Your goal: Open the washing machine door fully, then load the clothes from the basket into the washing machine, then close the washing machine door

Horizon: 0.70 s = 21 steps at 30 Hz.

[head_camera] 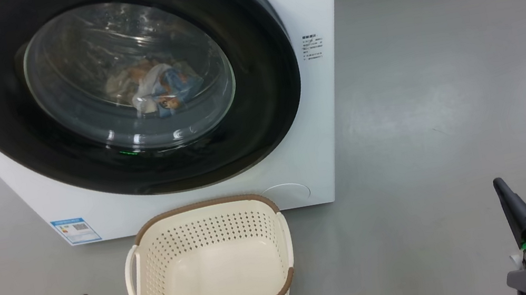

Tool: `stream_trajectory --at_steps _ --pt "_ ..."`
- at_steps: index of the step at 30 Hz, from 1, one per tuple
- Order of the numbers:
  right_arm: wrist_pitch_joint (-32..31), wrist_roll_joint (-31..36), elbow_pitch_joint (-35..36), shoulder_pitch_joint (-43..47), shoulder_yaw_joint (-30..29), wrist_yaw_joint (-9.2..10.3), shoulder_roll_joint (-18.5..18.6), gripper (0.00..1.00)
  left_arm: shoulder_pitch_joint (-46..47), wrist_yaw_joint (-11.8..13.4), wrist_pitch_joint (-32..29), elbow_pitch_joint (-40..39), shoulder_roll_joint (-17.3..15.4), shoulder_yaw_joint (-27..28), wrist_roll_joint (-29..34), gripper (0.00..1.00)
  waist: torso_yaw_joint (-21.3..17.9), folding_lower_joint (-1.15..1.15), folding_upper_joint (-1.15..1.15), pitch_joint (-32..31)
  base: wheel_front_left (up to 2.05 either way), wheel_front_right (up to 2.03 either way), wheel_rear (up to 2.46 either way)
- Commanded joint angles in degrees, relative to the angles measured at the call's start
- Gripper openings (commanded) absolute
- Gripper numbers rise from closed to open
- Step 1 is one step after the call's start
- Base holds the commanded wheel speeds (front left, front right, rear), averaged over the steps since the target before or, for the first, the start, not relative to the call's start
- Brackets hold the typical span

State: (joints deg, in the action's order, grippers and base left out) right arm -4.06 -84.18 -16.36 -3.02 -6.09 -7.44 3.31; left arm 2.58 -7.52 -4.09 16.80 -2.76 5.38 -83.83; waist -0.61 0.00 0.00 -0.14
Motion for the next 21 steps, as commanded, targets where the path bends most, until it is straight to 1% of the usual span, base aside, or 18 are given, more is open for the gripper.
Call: stream_trajectory --at_steps 1,12,21 --pt "-0.57 -1.93 1.91 -2.66 0.47 -0.05 0.14 0.00 2.87 0.03 -0.56 -2.08 -0.73 1.27 -1.45 0.00 0.06 0.00 0.00 0.04 0.00 0.00 0.00" --pt "-2.43 -7.98 2.34 -3.16 -0.43 -0.05 -0.39 0.00 3.61 0.03 -2.41 -2.77 -0.11 1.16 -8.32 0.00 0.61 0.00 0.00 0.31 0.00 0.00 0.00" --pt "-2.44 -7.97 2.34 -3.17 -0.44 -0.05 -0.40 0.00 3.61 0.03 -2.41 -2.77 -0.11 1.16 -8.32 0.00 0.61 0.00 0.00 0.31 0.00 0.00 0.00"
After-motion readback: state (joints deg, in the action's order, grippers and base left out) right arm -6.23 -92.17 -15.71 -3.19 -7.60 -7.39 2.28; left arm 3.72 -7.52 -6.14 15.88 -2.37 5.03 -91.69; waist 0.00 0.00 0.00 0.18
